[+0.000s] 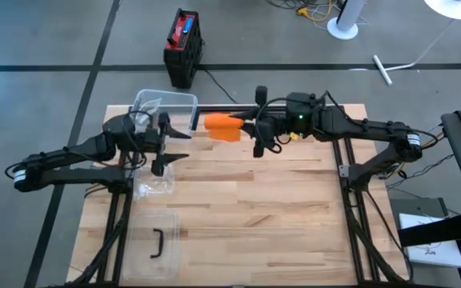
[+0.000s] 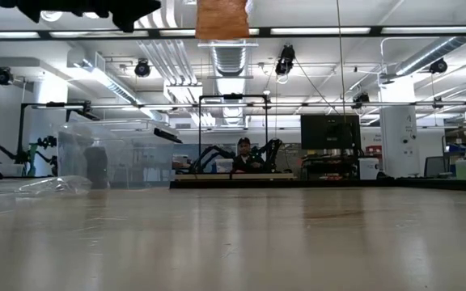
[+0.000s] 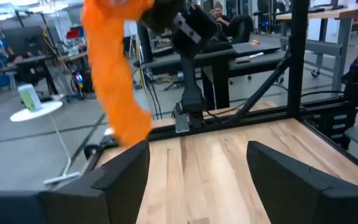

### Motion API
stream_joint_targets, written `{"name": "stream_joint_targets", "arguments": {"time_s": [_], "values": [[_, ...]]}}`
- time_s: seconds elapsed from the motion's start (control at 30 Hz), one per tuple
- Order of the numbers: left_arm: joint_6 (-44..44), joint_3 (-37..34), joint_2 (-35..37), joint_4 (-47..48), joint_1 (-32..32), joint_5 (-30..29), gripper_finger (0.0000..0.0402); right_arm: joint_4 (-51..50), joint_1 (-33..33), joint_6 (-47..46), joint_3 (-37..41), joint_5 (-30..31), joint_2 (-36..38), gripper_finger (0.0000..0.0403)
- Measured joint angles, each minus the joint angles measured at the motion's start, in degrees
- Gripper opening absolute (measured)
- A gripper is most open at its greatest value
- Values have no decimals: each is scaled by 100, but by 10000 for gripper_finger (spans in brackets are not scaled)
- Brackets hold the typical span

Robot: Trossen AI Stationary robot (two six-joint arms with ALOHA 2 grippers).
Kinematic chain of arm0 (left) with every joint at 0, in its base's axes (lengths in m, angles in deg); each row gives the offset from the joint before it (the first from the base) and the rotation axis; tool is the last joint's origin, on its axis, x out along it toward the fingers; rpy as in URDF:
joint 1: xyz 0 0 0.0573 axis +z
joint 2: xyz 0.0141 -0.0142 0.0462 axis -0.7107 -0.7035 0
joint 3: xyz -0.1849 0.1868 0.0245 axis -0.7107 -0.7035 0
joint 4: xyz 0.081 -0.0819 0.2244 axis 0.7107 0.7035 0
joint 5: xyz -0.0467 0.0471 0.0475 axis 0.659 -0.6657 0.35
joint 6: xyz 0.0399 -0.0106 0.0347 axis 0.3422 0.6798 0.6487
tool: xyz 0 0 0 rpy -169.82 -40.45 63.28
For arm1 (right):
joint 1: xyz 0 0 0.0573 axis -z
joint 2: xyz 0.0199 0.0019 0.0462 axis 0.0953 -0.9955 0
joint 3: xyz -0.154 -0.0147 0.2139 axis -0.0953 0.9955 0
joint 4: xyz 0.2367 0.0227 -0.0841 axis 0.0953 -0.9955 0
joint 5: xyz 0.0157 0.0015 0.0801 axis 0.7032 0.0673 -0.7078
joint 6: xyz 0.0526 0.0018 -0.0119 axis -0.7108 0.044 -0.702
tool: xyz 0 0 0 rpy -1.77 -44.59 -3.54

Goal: Roll bandage
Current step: Roll the orange bandage

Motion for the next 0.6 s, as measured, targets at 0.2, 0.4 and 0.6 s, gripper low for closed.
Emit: {"name": "stream_joint_targets", "arguments": {"time_s": [0.2,0.4,0.6], "values": [[-417,-428,189,-118,0,-3,252,277,-181,-351,88,1,-77,43],[-461,-538,245,-198,0,-7,254,499,-421,-421,95,-3,-366,43],[-522,-560,377,-206,-2,393,258,896,-542,-558,95,-3,-589,43]]}}
